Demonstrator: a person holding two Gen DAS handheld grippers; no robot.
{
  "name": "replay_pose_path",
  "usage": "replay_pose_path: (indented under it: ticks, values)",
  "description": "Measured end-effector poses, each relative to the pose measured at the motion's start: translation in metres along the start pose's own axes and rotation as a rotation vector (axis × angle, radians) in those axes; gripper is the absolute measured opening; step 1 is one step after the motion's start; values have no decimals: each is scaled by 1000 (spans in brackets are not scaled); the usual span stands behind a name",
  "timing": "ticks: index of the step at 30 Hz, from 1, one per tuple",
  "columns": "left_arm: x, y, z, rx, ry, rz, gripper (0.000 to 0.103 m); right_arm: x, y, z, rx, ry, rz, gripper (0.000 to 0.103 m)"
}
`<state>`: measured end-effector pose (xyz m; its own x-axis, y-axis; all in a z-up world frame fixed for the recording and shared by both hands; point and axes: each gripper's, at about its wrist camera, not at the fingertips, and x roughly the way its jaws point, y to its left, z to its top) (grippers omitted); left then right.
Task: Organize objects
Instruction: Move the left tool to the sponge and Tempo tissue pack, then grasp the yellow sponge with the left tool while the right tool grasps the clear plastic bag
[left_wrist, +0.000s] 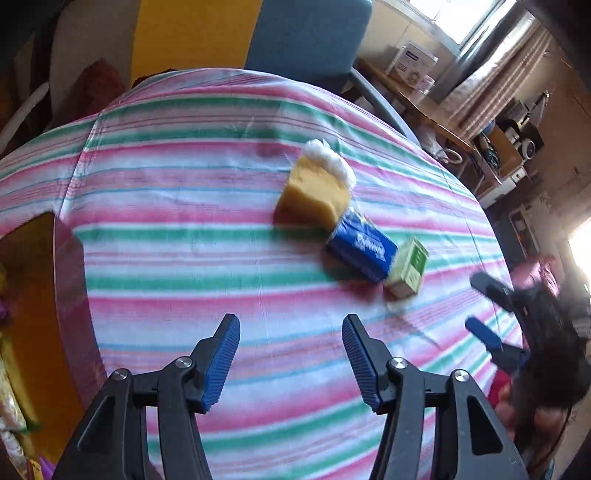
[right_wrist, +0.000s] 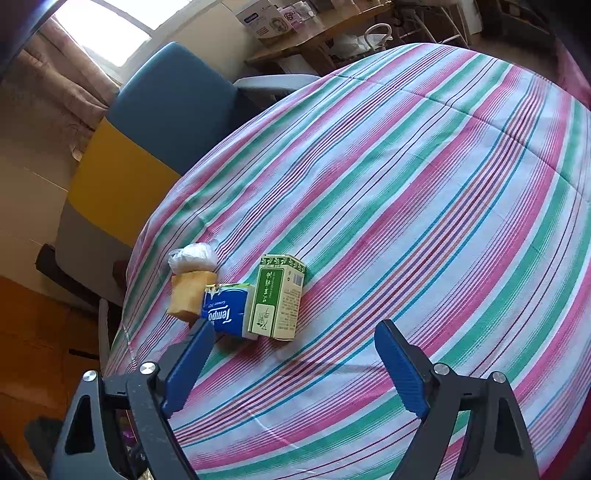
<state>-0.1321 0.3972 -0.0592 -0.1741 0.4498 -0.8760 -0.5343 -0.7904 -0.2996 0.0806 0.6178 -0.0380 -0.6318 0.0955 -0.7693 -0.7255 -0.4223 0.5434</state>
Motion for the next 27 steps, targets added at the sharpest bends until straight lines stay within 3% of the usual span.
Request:
replay_pose_path:
  ticks: [2, 6, 12, 15, 18, 22, 24, 25, 27]
  values:
    - [10, -4, 14, 1, -2, 7, 71, 0, 1, -1, -2, 9, 16, 90]
    - [31, -16, 39, 20, -6, 18, 75, 0, 3, -2, -4, 22, 48, 90]
    - [65, -19, 75, -73, 24, -19, 79, -1, 4, -3, -9, 29, 81, 91]
    - [81, -22, 91, -101, 10, 14, 84, 1, 5, -4, -19, 38, 89, 91]
    - [97, -32, 105, -45, 6, 64, 87, 4, 7, -5, -33, 55, 93, 91]
    - [119, -44, 111, 49, 46, 98, 87, 7, 7, -6, -39, 72, 96, 91]
    - [128, -47, 106, 106, 81, 125, 81, 8, 7, -6, -36, 78, 96, 91]
    - [125, -46, 103, 117, 61, 121, 72, 9, 7, -6, -36, 79, 96, 91]
    - [115, -36, 95, 97, 44, 72, 66, 9, 7, -6, -39, 78, 85, 91]
